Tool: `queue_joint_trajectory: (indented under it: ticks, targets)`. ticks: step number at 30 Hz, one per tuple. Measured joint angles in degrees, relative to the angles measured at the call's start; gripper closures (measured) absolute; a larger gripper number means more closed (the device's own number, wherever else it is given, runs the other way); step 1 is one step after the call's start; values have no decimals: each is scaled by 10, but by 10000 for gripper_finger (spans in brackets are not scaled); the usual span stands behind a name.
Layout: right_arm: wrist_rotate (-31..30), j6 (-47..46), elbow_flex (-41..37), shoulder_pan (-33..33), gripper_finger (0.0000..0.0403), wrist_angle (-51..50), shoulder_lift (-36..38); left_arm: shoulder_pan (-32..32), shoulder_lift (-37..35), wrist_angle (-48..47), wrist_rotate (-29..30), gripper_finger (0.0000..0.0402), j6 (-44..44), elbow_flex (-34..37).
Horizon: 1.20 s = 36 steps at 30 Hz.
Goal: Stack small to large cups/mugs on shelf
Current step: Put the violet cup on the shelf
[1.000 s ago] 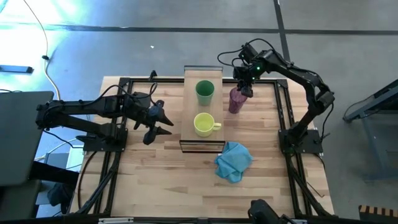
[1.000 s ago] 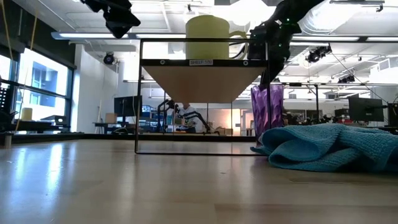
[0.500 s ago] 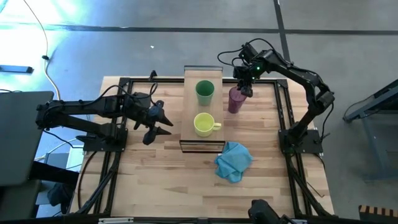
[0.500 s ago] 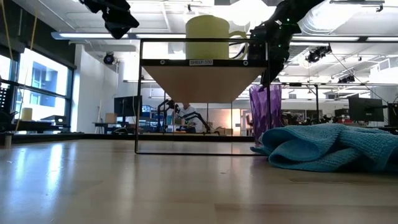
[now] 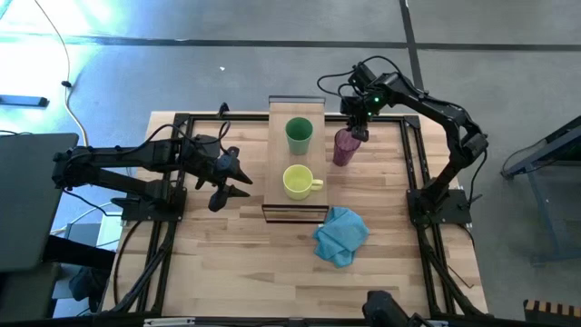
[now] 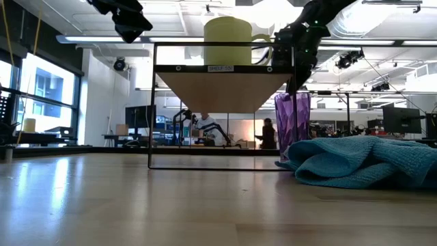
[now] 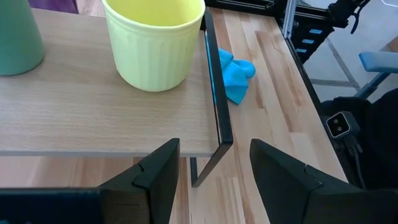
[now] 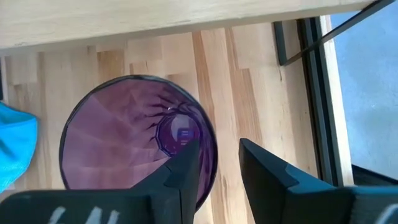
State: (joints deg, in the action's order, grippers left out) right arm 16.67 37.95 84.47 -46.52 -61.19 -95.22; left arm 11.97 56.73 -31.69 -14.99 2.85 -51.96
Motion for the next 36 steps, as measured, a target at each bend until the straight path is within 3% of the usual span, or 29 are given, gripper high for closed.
queue_joint_trajectory:
  ticks: [27,31,36]
  targets:
    - [7,6,0,-11,301,3,-30,0,0,-2,0,218,4,0]
    - [-17,10,0,-11,325,3,-29,0,0,-2,0,218,4,0]
    - [-53,25,0,-11,392,7,-28,0,0,-2,0,218,4,0]
